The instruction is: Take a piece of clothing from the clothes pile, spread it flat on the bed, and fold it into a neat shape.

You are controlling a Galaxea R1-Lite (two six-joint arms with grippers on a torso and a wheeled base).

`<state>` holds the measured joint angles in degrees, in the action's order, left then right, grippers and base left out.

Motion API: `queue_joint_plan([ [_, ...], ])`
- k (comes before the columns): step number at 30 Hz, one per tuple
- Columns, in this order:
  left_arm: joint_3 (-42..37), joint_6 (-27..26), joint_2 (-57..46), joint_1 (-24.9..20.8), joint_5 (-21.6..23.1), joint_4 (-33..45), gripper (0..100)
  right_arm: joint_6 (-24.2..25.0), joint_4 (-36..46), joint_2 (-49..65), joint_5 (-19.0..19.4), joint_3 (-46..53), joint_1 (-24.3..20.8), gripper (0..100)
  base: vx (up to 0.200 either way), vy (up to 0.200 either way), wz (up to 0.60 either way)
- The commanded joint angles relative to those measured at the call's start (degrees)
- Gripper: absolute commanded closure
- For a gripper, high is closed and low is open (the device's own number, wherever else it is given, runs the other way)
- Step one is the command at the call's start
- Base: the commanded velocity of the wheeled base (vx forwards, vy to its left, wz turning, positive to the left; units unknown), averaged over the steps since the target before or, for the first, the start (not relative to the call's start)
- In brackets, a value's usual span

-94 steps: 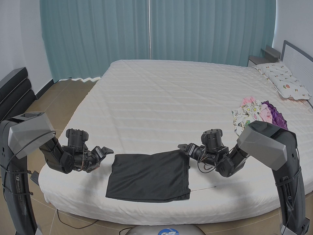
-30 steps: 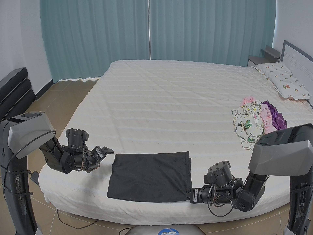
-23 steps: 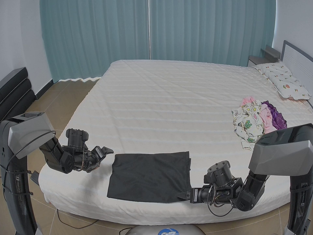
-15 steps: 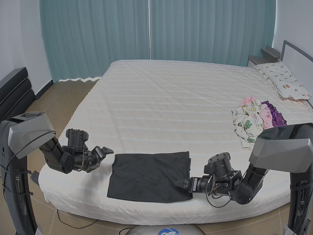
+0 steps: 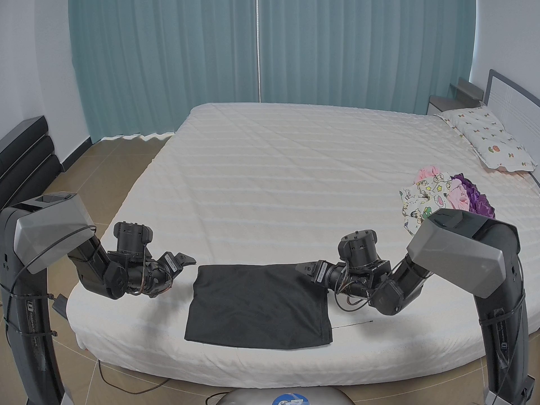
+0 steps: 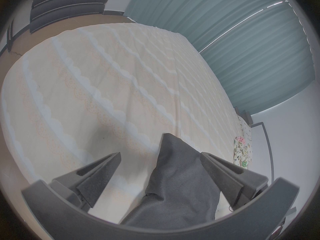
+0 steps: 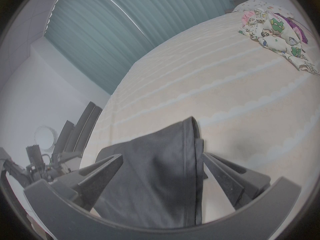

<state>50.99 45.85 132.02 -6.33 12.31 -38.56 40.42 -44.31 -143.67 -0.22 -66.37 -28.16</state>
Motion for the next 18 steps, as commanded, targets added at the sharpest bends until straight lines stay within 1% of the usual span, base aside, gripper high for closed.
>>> queue_joint_plan([
  [1, 0.07, 0.03, 0.08, 0.0, -0.1, -0.03, 0, 0.27, 2.65, -4.52, -1.36, -5.88, 1.18, 0, 0.0, 0.0, 0.0],
  [3, 0.07, 0.03, 0.08, 0.0, -0.1, -0.03, 0, 0.36, 3.0, -4.87, -1.36, -6.67, 1.44, 0, 0.0, 0.0, 0.0],
  [4, 0.07, 0.03, 0.08, 0.0, -0.1, -0.03, 0, 0.36, 3.0, -4.87, -1.36, -6.67, 1.44, 100, 0.0, 0.0, 0.0],
  [8, 0.07, 0.03, 0.08, 0.0, -0.27, -0.03, 0, 1.24, 2.39, -5.57, -2.86, -7.64, 2.14, 100, 0.0, 0.0, 0.0],
  [18, 0.07, 0.03, 0.08, -0.09, -0.36, -0.03, 0, 3.35, 2.13, -5.48, -3.82, -9.31, 3.38, 100, 0.0, 0.0, 0.0],
])
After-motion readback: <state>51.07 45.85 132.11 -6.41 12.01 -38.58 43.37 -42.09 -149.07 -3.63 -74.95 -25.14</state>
